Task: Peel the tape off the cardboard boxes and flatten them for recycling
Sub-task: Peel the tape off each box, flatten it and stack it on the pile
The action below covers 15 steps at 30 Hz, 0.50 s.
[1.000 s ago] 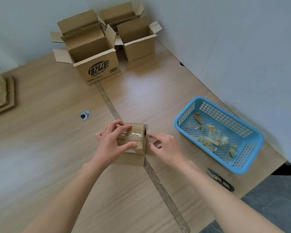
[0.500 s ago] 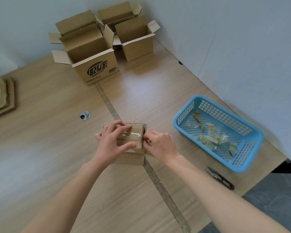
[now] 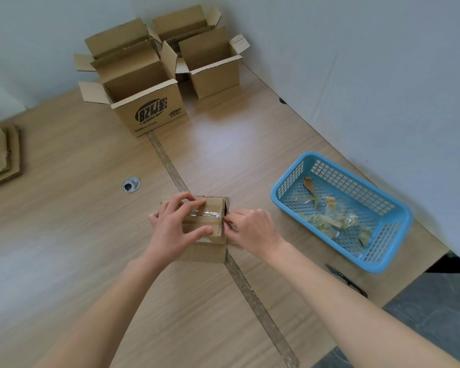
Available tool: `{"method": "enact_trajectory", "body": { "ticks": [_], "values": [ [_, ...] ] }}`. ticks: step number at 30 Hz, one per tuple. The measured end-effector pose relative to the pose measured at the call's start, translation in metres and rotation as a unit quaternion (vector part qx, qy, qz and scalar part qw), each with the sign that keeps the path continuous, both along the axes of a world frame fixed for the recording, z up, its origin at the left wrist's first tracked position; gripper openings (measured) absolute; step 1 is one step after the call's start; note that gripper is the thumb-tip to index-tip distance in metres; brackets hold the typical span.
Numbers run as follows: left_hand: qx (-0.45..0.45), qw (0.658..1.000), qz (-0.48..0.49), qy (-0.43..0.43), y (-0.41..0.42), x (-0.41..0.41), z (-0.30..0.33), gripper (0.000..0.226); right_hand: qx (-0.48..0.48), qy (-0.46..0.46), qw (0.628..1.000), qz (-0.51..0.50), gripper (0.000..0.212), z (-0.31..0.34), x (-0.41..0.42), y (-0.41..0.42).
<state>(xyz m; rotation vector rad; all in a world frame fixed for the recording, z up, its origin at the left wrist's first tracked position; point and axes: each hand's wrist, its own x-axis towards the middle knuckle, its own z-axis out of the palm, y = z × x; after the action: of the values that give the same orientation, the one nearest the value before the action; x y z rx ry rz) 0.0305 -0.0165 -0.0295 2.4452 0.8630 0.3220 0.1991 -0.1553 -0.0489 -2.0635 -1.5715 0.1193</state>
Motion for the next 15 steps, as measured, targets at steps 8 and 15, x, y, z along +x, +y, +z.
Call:
{"method": "enact_trajectory", "body": {
  "ticks": [8,15],
  "values": [
    [0.011,1.000,-0.004,-0.001,0.000,-0.001,0.000,0.068,0.026,-0.028,0.999,-0.005,0.020,0.009,-0.004,0.001],
    [0.005,1.000,-0.006,0.001,0.001,-0.001,0.004,0.067,0.026,-0.235,0.964,0.119,0.020,0.017,0.017,0.005]
  ]
}}
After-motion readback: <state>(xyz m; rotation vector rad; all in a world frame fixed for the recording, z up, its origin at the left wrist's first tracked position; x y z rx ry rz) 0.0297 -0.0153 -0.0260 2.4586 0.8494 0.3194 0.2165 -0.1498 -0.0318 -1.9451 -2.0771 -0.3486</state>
